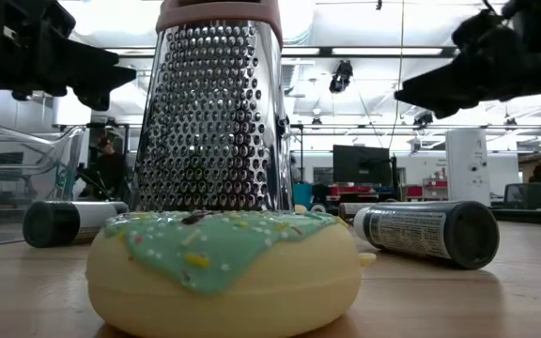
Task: Pick & Place Food Item
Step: Put the left pink food coloring bottle into the transparent bin
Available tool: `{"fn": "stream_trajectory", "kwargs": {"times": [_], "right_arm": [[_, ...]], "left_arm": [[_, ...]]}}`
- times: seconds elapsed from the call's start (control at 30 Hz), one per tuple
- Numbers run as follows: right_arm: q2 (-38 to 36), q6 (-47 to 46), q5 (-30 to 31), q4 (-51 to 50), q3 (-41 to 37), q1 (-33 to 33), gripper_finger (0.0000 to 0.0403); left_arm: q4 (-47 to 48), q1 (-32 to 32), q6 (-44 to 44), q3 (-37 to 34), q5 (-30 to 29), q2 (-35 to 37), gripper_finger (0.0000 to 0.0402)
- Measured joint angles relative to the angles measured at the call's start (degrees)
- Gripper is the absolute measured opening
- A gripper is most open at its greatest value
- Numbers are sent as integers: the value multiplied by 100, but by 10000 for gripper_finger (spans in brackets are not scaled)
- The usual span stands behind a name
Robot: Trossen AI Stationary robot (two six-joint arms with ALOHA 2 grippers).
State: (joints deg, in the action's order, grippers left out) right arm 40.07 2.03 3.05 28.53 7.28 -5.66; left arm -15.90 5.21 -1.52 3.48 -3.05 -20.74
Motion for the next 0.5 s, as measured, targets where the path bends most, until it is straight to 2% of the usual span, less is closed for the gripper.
{"fn": "stream_trajectory", "kwargs": {"times": [0.3, 0.5], "right_arm": [[1582, 113, 2, -282, 834, -4, 219], [2462, 69, 15, -1070, 1546, -20, 219]], "left_arm": [[4, 0, 3, 110, -108, -467, 206], [2, 0, 43, 110, -168, -534, 206]]}}
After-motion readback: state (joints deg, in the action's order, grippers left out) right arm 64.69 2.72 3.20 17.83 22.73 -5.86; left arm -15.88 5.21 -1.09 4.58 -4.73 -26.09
